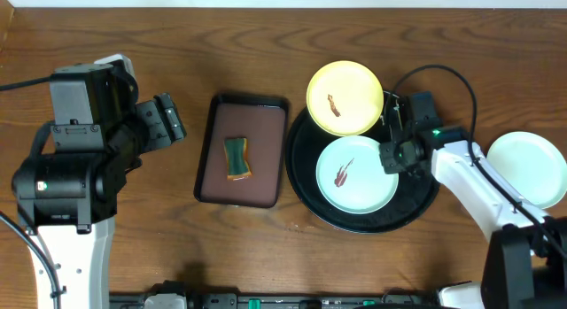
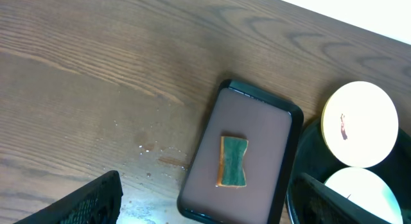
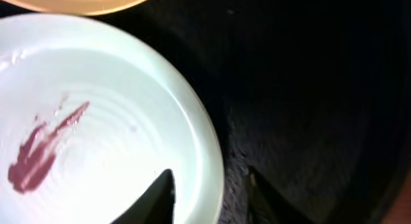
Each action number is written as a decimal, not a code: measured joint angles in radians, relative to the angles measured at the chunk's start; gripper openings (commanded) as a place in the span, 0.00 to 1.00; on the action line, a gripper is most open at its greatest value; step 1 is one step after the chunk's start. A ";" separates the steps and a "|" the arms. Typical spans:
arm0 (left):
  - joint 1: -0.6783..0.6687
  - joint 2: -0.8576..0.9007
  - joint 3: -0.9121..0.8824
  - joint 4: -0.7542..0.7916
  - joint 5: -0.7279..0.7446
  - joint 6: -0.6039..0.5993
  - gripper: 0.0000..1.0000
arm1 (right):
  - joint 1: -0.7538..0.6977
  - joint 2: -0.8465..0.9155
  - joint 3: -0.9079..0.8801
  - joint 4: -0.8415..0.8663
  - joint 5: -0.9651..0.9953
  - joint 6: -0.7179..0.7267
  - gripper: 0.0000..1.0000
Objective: Clean dirty plates on tray and stack at the side
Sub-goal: 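Grip the remaining pale green plate rim with the right gripper, then grasp the sponge from the small tray with the left gripper and lift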
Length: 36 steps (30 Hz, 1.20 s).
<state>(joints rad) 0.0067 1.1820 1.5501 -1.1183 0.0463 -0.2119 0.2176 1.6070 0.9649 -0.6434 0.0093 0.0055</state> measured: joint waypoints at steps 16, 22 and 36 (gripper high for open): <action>0.000 0.000 0.000 0.000 0.000 0.000 0.85 | -0.119 0.138 0.000 -0.025 -0.172 0.251 0.07; 0.000 0.000 0.000 -0.002 0.032 -0.006 0.84 | -0.159 0.138 0.000 -0.036 -0.246 0.254 0.01; -0.093 0.312 -0.275 0.081 0.109 -0.050 0.62 | -0.159 0.138 -0.003 -0.026 -0.227 0.206 0.01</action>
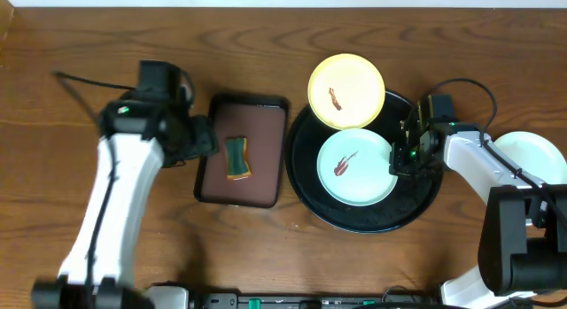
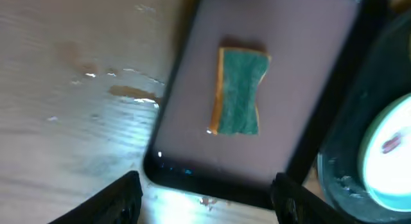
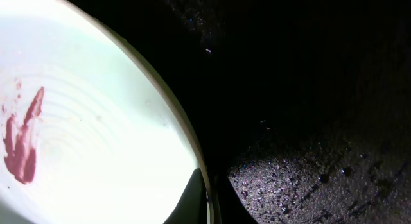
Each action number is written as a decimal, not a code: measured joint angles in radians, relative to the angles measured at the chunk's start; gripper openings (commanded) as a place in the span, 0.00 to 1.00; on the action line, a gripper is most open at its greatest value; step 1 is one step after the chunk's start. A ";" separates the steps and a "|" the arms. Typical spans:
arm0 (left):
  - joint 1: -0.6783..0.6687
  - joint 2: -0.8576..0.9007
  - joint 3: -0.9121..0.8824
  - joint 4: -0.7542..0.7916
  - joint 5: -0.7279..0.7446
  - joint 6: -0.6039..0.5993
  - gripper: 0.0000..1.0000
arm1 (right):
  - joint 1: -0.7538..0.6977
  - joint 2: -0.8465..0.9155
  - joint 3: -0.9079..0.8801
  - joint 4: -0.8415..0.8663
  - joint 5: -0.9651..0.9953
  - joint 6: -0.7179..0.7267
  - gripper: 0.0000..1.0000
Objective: Clean dirty plates on tray and stack at the side
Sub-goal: 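Grasp the sponge from the small tray with the left gripper and lift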
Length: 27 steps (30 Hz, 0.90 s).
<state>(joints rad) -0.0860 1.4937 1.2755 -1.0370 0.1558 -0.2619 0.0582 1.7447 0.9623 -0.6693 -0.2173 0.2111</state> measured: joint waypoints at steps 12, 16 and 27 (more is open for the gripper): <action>-0.132 0.423 -0.019 0.220 -0.084 -0.124 0.31 | 0.000 0.000 0.000 -0.003 0.000 -0.014 0.01; -0.127 0.472 -0.016 0.249 -0.032 -0.095 0.08 | 0.000 0.000 0.000 -0.005 0.001 -0.014 0.01; -0.119 0.420 0.001 0.157 0.050 -0.055 0.46 | 0.000 0.000 0.000 -0.005 0.001 -0.014 0.01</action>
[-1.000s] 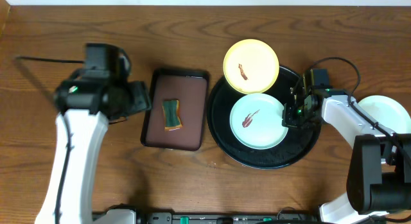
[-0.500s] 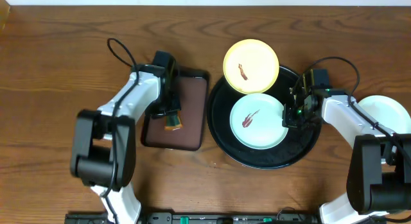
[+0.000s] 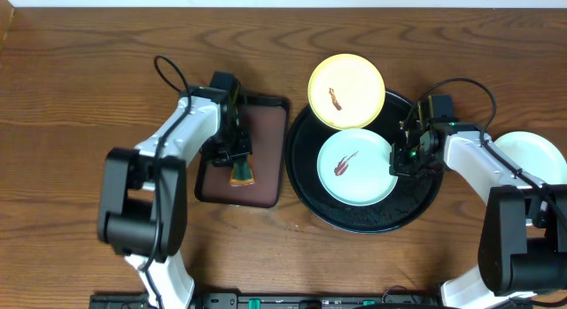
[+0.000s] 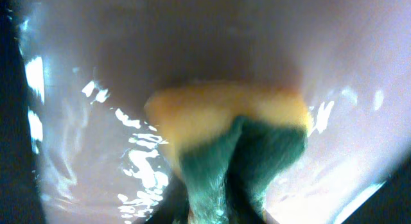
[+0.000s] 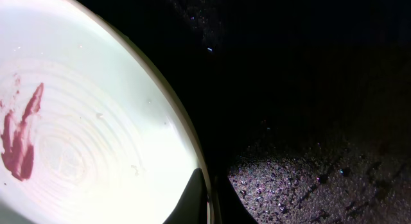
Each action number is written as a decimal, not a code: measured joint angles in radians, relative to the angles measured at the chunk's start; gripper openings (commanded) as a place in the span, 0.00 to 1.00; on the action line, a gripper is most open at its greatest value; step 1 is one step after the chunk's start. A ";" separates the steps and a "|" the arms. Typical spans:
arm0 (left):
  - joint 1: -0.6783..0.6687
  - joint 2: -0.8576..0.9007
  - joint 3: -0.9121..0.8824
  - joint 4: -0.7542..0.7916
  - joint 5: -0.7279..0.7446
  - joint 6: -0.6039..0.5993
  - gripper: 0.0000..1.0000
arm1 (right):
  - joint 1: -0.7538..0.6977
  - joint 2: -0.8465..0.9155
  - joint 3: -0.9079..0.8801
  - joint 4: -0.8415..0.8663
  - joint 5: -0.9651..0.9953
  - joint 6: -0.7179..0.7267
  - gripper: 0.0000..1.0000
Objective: Clean dirty plates on tray and stack at the side
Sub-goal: 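Grasp the sponge from the small tray with the left gripper and lift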
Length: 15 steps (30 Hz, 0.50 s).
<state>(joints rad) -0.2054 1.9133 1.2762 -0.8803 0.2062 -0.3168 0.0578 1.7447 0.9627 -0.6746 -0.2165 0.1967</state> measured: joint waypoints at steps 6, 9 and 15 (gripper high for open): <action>-0.016 -0.088 -0.004 -0.031 0.005 0.002 0.51 | 0.000 0.000 0.000 0.000 0.000 0.000 0.01; -0.066 -0.084 -0.084 0.008 0.005 -0.007 0.44 | 0.000 0.000 0.000 0.000 0.000 0.000 0.01; -0.086 -0.072 -0.198 0.104 -0.018 -0.056 0.07 | 0.000 0.000 0.000 -0.001 0.000 0.000 0.01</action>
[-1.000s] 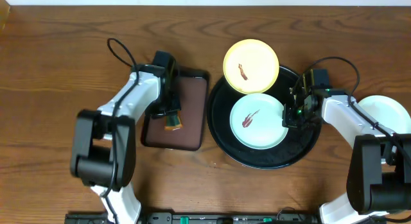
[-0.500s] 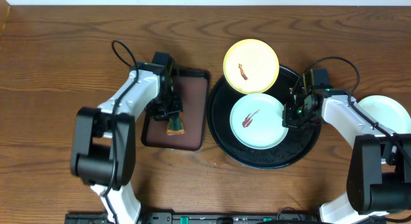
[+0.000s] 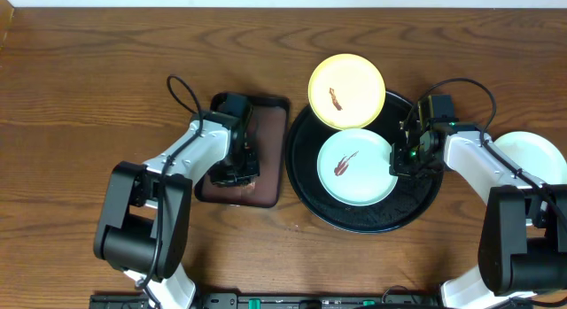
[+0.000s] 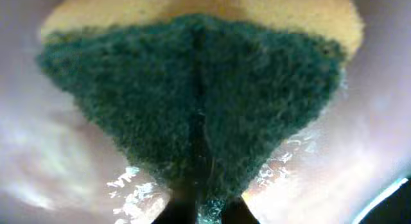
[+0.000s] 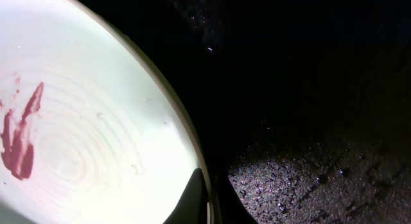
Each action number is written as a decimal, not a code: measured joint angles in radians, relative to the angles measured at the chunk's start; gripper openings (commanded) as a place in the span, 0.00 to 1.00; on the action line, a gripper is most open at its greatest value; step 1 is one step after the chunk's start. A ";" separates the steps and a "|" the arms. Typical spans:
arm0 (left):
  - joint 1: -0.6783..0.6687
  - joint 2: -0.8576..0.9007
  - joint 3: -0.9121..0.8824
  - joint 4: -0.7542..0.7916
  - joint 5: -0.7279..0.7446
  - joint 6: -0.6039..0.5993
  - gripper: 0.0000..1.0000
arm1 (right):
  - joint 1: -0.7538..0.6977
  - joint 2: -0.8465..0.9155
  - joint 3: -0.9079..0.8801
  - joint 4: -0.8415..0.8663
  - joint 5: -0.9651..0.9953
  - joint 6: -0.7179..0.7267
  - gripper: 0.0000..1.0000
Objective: Clean dirty plates on tray and stack at the side
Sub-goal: 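Grasp the sponge from the small tray with the left gripper and lift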
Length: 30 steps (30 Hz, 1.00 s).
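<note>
A green-and-yellow sponge fills the left wrist view, pinched at its waist by my left gripper, which is shut on it. In the overhead view that gripper covers the sponge on the brown rectangular tray. A pale green plate with a red smear lies in the round black tray. My right gripper is shut on the plate's right rim. A yellow plate with a red smear overlaps the black tray's far edge.
A clean pale plate sits on the wooden table at the far right, beside my right arm. The brown tray stands just left of the black tray. Cables loop above both arms.
My left gripper has come down onto the sponge, which now fills the wrist view and is hidden in the overhead view. The right gripper and both plates have not moved.
My left arm stood far left of the brown tray while the right fingers straddled the pale plate's rim, open. Then the left gripper hung open over the tray and the right was shut on the rim. Then the left reached the sponge, and now grips it.
</note>
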<state>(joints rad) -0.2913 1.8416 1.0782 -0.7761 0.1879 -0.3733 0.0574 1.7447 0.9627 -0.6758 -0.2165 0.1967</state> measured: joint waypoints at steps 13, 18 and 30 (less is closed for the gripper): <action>0.029 -0.019 0.140 -0.049 -0.048 0.015 0.53 | 0.000 0.000 0.000 0.000 0.000 0.000 0.01; 0.029 -0.011 0.116 0.062 -0.096 0.015 0.47 | 0.000 0.000 0.000 0.000 0.000 0.000 0.01; 0.032 0.060 0.119 0.031 -0.119 0.034 0.11 | 0.000 0.000 0.000 -0.001 0.000 0.000 0.01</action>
<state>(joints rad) -0.2596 1.9018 1.1973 -0.7448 0.0685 -0.3397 0.0570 1.7447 0.9627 -0.6769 -0.2169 0.1967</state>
